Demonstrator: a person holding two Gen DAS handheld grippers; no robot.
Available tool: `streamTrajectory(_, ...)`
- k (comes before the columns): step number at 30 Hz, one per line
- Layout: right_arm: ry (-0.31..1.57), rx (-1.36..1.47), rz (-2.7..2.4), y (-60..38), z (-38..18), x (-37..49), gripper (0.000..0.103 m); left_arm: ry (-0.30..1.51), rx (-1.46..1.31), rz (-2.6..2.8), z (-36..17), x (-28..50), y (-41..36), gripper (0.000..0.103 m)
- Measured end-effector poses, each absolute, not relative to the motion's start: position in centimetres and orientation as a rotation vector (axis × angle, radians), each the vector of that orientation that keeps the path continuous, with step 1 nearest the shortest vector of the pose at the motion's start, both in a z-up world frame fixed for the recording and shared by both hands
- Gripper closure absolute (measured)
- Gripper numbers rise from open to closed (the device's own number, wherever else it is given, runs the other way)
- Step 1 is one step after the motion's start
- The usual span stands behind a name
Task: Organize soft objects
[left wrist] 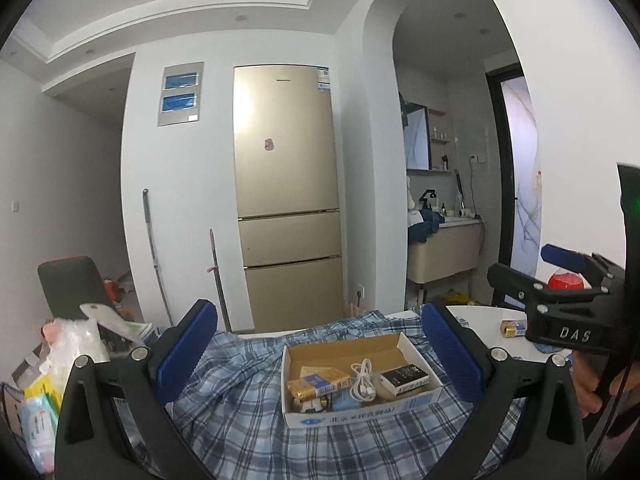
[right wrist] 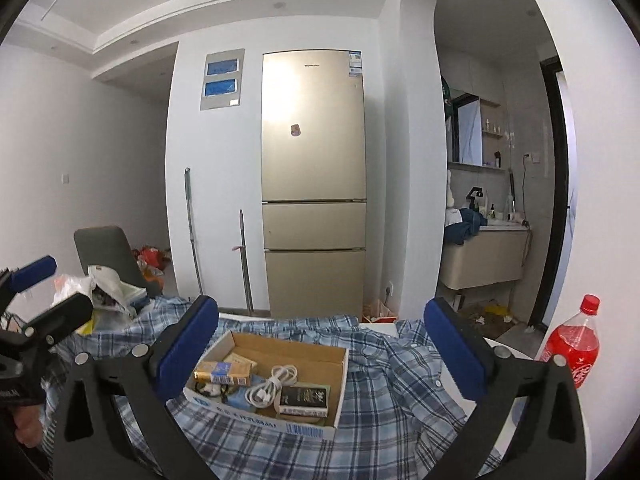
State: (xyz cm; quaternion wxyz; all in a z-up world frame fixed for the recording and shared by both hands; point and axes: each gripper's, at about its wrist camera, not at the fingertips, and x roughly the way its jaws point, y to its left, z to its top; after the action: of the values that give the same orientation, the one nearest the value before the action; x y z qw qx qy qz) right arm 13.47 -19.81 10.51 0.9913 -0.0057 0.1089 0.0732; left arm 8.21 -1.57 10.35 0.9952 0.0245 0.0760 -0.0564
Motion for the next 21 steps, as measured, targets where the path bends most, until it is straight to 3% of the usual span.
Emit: streamTrajectory(21,0.235,0.008,0.103,-21.7,1.0,12.3,0.0,0.122,0.009,-0.076,0.9,8.2,-1.1,0.0)
